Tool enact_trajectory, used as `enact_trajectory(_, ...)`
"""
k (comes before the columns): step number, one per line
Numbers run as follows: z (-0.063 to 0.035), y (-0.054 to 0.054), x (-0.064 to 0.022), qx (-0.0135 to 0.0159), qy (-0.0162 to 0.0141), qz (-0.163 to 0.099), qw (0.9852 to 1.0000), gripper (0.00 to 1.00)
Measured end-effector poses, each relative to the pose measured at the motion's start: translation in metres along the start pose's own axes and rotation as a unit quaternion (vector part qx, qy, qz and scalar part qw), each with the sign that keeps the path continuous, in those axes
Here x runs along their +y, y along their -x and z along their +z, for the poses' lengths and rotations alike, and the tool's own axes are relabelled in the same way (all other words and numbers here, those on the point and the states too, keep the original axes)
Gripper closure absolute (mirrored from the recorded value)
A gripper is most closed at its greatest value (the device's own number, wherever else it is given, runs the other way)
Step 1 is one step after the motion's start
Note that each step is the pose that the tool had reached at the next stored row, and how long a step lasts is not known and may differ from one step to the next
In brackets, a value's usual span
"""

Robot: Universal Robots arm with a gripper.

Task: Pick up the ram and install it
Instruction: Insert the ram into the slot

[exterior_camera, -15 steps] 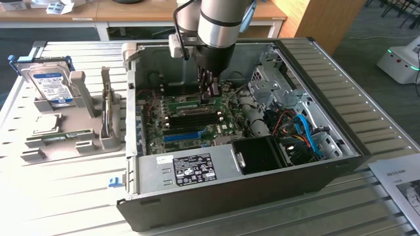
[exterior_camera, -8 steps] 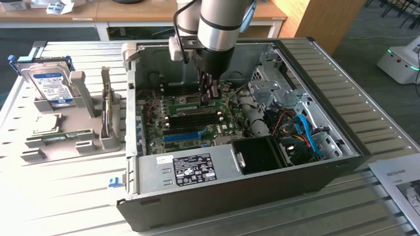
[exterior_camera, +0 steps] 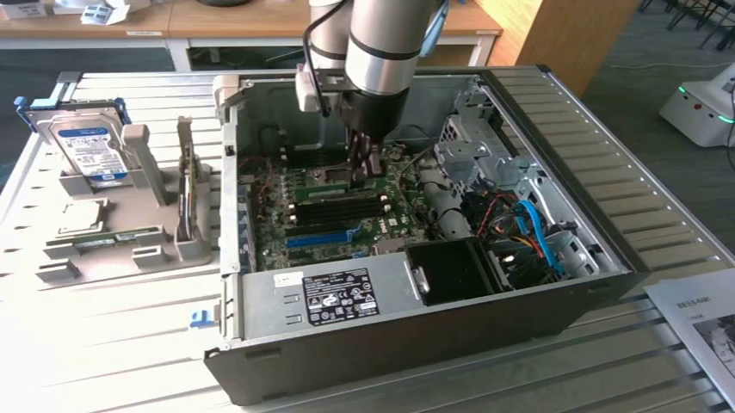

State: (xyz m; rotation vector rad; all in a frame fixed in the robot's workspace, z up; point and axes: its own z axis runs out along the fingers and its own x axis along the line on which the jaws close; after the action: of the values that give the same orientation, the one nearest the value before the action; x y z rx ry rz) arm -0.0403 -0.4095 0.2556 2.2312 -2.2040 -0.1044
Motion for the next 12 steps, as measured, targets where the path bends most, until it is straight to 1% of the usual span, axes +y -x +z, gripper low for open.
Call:
enact_trajectory(8, 0.0007, -0.0003, 0.0001, 0.0, 0.0, 0.0, 1.0, 0.88)
enact_trajectory(12, 0.0005, -0.0033, 0.0, 0.0, 0.0, 0.0, 1.0, 0.88)
